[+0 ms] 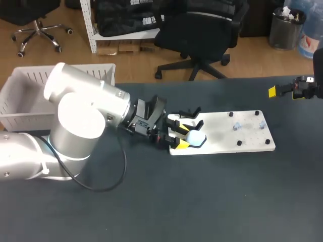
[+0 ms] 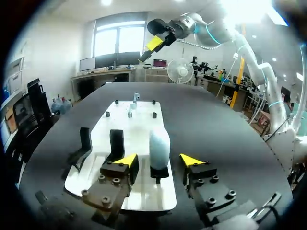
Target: Pick up each earbud case from the left stands, insert the matching earbuds, close the lid, and place the case in the box.
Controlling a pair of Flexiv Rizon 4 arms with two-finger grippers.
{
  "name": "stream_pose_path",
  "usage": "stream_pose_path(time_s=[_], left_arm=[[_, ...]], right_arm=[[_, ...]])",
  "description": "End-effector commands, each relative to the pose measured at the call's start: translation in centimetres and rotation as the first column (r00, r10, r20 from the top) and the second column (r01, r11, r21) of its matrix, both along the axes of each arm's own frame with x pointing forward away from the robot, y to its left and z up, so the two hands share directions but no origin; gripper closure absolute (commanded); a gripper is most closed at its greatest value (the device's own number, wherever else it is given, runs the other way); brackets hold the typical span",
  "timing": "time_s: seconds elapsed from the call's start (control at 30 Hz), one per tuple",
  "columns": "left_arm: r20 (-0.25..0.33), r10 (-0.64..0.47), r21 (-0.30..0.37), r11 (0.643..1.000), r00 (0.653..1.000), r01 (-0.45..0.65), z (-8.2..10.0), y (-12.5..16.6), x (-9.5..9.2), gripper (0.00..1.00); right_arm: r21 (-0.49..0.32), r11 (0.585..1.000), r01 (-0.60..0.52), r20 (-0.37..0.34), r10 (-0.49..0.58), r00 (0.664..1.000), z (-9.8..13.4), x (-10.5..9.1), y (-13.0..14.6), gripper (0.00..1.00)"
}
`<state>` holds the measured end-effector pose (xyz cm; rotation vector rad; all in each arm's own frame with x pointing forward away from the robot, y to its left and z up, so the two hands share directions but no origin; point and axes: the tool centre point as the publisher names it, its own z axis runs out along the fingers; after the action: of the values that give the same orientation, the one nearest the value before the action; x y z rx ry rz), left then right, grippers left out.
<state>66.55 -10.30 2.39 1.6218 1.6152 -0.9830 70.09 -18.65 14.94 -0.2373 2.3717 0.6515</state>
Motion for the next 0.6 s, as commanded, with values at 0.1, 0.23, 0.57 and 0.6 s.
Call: stream_pose_path(time_s=[0.1, 0.23, 0.57, 0.6], left_arm=[[-0.012, -0.011, -0.001, 1.000, 1.000, 0.011, -0.12, -0.33, 0.51, 0.50], [-0.016, -0.015, -0.005, 1.000, 1.000, 0.015, -0.13, -0.49, 0.39, 0.51], [-0.021, -0.018, -0.008, 1.000, 1.000, 0.017, -0.31, -1.16, 0.28, 0.49], [-0.021, -0.017, -0.009, 1.000, 1.000, 0.017, -0.31, -1.22, 0.30, 0.48]], right_arm=[[0.000, 1.000, -0.002, -0.001, 0.002, 1.000, 0.02, 0.05, -0.05, 0.00], [0.000, 1.000, -0.002, -0.001, 0.002, 1.000, 0.02, 0.05, -0.05, 0.00], [0.000, 1.000, -0.002, -0.001, 0.002, 1.000, 0.02, 0.05, -0.05, 0.00], [0.000, 1.000, -0.002, -0.001, 0.002, 1.000, 0.02, 0.05, -0.05, 0.00]])
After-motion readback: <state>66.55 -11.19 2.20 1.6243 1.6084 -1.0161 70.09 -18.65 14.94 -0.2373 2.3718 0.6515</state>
